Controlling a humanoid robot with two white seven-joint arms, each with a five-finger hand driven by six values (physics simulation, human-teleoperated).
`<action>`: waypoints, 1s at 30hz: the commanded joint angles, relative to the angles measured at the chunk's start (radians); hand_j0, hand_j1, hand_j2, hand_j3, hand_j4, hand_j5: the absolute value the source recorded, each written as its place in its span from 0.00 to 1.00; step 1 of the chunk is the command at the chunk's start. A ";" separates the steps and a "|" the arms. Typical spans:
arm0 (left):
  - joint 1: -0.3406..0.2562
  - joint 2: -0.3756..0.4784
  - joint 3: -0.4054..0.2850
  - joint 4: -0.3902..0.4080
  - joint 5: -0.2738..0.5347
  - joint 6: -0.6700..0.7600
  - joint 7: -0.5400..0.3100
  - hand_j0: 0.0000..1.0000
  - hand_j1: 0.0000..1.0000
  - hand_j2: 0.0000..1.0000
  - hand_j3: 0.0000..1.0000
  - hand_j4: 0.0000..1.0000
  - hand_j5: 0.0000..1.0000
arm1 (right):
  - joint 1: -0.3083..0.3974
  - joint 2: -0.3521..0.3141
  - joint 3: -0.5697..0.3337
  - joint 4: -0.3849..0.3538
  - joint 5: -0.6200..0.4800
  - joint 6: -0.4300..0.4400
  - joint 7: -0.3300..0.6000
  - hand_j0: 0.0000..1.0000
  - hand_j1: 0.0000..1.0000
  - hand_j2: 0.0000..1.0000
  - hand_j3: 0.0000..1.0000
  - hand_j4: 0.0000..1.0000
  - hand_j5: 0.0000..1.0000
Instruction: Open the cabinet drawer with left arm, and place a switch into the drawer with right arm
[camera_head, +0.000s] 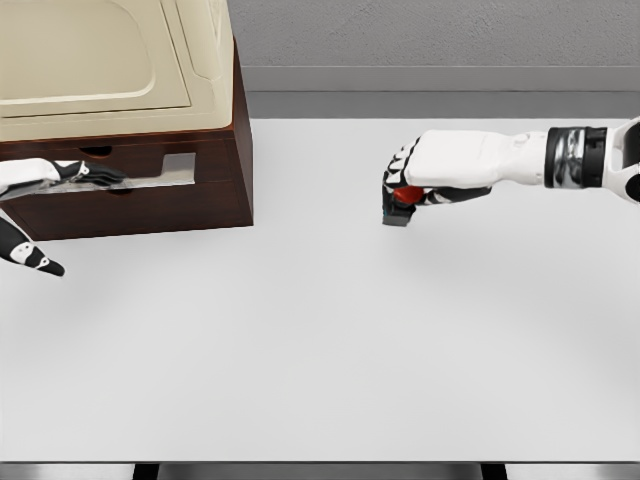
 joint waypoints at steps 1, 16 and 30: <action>0.000 -0.003 0.014 0.004 0.001 0.002 0.000 1.00 1.00 1.00 1.00 1.00 1.00 | -0.002 0.023 0.022 0.002 -0.005 0.003 -0.001 0.50 0.50 0.50 0.50 0.50 0.50; -0.006 -0.011 0.015 0.041 -0.008 0.019 0.000 1.00 1.00 1.00 1.00 1.00 1.00 | -0.169 0.109 0.158 -0.024 -0.005 0.003 -0.001 0.50 0.50 0.50 0.50 0.50 0.50; -0.003 -0.034 0.014 0.058 -0.005 0.045 0.000 1.00 1.00 1.00 1.00 1.00 1.00 | -0.242 0.196 0.164 -0.014 -0.014 0.003 -0.001 0.50 0.50 0.50 0.50 0.50 0.50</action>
